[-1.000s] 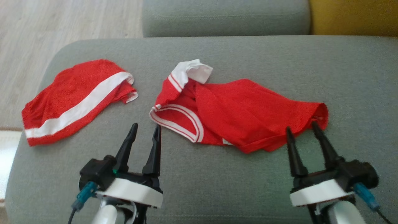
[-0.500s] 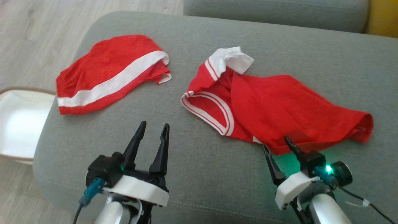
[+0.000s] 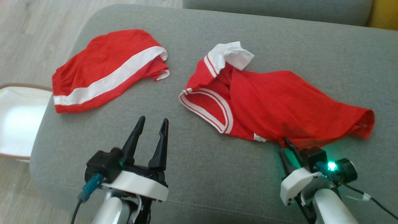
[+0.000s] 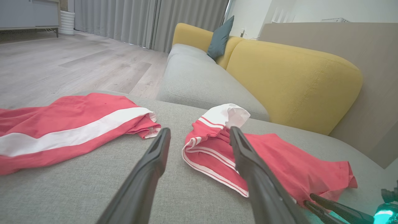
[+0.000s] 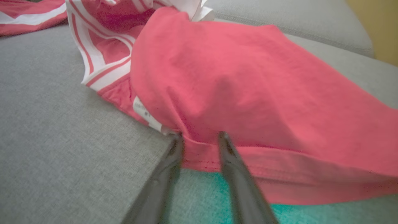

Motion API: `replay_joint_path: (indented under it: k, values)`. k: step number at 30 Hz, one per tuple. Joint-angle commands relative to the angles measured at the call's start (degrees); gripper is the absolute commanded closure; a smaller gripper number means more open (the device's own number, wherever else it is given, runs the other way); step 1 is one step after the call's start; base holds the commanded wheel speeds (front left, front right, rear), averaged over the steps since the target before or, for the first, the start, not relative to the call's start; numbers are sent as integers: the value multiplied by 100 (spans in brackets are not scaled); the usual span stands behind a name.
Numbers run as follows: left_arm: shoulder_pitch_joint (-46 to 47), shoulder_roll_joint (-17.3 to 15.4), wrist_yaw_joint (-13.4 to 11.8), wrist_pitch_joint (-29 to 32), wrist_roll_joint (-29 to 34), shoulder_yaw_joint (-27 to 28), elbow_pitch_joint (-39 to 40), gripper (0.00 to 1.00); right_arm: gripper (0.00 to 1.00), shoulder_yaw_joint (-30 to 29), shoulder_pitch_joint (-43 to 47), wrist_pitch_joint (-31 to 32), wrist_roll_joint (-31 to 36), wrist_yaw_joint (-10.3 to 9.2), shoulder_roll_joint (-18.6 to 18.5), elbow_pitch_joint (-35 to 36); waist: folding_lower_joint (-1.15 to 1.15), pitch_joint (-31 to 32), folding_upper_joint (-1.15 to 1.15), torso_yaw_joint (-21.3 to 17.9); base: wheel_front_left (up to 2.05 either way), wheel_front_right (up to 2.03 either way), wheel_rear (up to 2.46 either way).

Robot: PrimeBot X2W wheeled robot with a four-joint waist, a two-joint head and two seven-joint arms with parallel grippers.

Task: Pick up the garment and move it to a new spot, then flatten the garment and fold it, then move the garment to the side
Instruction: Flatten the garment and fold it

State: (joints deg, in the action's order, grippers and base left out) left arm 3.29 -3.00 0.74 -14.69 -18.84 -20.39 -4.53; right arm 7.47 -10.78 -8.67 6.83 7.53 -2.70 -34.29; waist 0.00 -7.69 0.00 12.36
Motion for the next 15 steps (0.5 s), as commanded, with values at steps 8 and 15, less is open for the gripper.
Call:
replay_joint_path:
  k: [8, 15]
  values:
    - [125, 13, -28, -30, -25, 252, 142, 0, 100, -37, -121, -187, -68, -4, -18, 550, 0, 259, 0, -482, 0, 0, 0]
    - [89, 13, -84, -30, -93, 220, 201, 0, 100, -303, 6, 47, -63, -4, -18, 1598, 0, 419, 0, -741, 0, 0, 0]
